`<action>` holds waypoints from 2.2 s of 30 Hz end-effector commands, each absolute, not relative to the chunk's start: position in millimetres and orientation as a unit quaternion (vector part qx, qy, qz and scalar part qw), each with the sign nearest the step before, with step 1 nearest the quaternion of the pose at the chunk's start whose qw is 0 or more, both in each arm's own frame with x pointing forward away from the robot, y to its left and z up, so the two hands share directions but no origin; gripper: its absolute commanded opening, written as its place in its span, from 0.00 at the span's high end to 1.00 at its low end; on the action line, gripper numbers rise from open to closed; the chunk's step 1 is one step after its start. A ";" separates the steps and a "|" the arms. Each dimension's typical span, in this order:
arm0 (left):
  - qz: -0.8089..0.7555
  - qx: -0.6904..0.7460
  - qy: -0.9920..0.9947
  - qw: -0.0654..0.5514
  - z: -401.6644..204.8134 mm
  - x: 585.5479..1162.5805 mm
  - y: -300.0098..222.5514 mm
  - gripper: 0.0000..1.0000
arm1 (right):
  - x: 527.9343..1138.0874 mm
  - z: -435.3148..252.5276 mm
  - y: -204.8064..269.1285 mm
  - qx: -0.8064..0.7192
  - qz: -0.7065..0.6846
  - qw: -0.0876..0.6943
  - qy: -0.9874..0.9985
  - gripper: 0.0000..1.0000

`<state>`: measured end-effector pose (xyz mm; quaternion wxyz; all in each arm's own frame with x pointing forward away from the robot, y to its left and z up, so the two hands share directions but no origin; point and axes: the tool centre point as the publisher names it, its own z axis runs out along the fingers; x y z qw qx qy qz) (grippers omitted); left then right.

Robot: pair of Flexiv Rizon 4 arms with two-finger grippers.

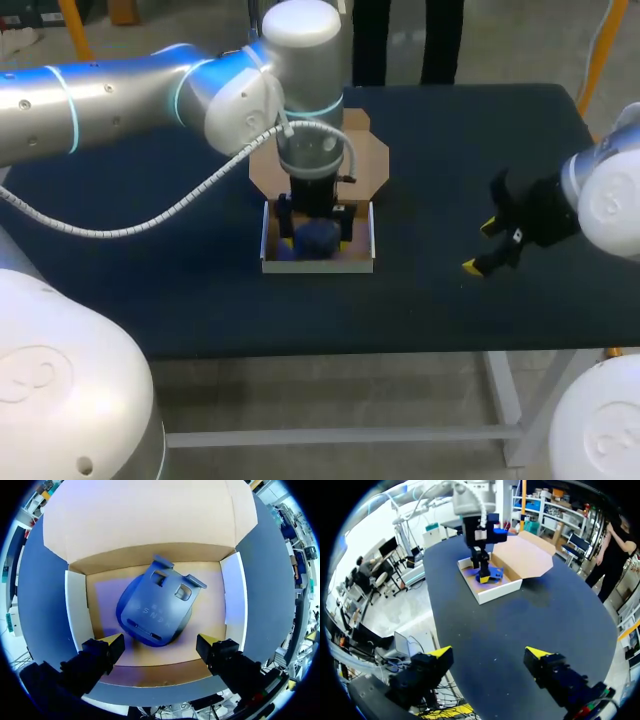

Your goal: Assemble the packaging by folding the flat box into shape, placing the metal phone stand inside, and closing the box properly

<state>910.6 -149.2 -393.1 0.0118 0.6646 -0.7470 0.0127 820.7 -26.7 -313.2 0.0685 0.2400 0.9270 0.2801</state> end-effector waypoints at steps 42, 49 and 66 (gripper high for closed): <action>-0.005 0.707 -0.707 0.027 -403.5 796.8 -153.7 0.00 | 819.5 -312.7 -28.5 0.239 0.282 0.069 0.927 0.00; -0.002 0.710 -0.704 0.026 -402.8 786.3 -152.3 0.00 | 819.5 -312.7 -28.5 0.239 0.282 0.069 0.927 0.00; 0.059 0.697 -0.715 0.011 -370.9 807.4 -154.7 0.00 | 819.5 -312.7 -28.5 0.239 0.282 0.069 0.927 0.00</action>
